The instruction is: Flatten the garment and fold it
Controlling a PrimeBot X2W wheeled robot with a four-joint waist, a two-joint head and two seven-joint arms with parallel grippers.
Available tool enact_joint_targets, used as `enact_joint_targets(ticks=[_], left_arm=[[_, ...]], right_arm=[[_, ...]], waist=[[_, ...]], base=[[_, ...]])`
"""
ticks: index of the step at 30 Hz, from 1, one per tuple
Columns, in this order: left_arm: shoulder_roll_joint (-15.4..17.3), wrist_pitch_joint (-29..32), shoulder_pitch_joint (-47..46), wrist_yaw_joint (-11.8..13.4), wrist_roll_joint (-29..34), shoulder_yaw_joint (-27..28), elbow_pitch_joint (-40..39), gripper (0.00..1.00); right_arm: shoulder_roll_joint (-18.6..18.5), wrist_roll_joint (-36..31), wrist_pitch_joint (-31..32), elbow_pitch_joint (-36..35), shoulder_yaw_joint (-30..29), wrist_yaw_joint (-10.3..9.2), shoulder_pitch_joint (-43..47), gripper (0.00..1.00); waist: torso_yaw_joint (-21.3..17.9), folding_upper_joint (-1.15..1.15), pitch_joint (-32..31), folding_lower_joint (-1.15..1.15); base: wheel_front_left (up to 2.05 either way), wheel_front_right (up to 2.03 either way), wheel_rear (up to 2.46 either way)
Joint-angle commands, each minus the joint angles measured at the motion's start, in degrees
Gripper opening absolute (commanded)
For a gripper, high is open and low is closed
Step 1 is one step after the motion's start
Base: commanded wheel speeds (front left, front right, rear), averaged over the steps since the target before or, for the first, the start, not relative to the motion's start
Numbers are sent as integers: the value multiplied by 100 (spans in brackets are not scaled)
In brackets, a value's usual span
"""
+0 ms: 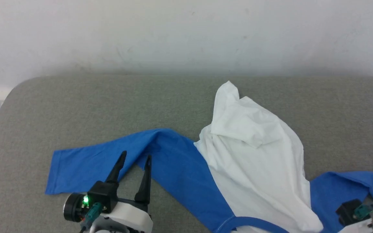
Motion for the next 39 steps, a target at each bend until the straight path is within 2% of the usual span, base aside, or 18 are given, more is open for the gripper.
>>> enact_joint_targets(ticks=[1,4,10,13,20,25,29,35,36,37,38,39], left_arm=[[-20,-27,49,-59,30,-21,56,100],[-33,-27,22,-130,32,-117,162,100],[69,125,-400,-361,36,-444,509,100],[173,640,-835,-445,3,-657,611,100],[354,2391,-2070,-514,-337,-995,1143,100],[404,3218,-2873,-523,-547,-1213,1705,100],[450,3440,-3348,-522,-514,-1339,2186,100],[554,3620,-3764,-375,-262,-1477,2975,100],[551,3644,-3805,-385,-254,-1513,3097,69],[532,3631,-3841,-398,-278,-1530,3193,28],[513,3591,-3876,-410,-300,-1547,3271,0],[498,3513,-3909,-419,-322,-1553,3330,0]], right_arm=[[21,-83,-245,-139,-89,-12,-100,100],[230,-34,-726,-262,-153,-12,-321,100],[558,89,-2069,-617,-330,-12,-1075,100],[636,-83,-2822,-727,-425,-12,-1388,100],[1116,-612,-4260,-513,-678,-12,-1669,100],[1417,-846,-4713,-308,-807,-12,-1707,100],[1530,-940,-4881,-139,-854,-12,-1766,100],[1612,-1019,-5003,-12,-786,-12,-1847,100],[1623,-1031,-5013,-1,-776,-12,-1852,100],[1634,-1042,-5022,7,-767,-12,-1858,100],[1642,-1048,-5026,17,-752,-12,-1863,100],[1647,-1056,-5025,30,-733,-12,-1867,100]], waist=[[-146,-1,-91,1],[-197,-1,-52,1],[-398,-1,177,1],[-577,-1,412,1],[-1054,-1,952,1],[-1336,-1,1261,1],[-1481,-1,1435,1],[-1595,-1,1555,1],[-1599,-1,1565,1],[-1599,-1,1573,1],[-1594,-1,1576,1],[-1586,-1,1575,1]], base=[[0,0,0],[0,0,0],[0,0,0],[0,0,0],[0,0,0],[0,0,0],[0,0,0],[0,0,0],[0,0,0],[0,0,0],[0,0,0],[0,0,0]])
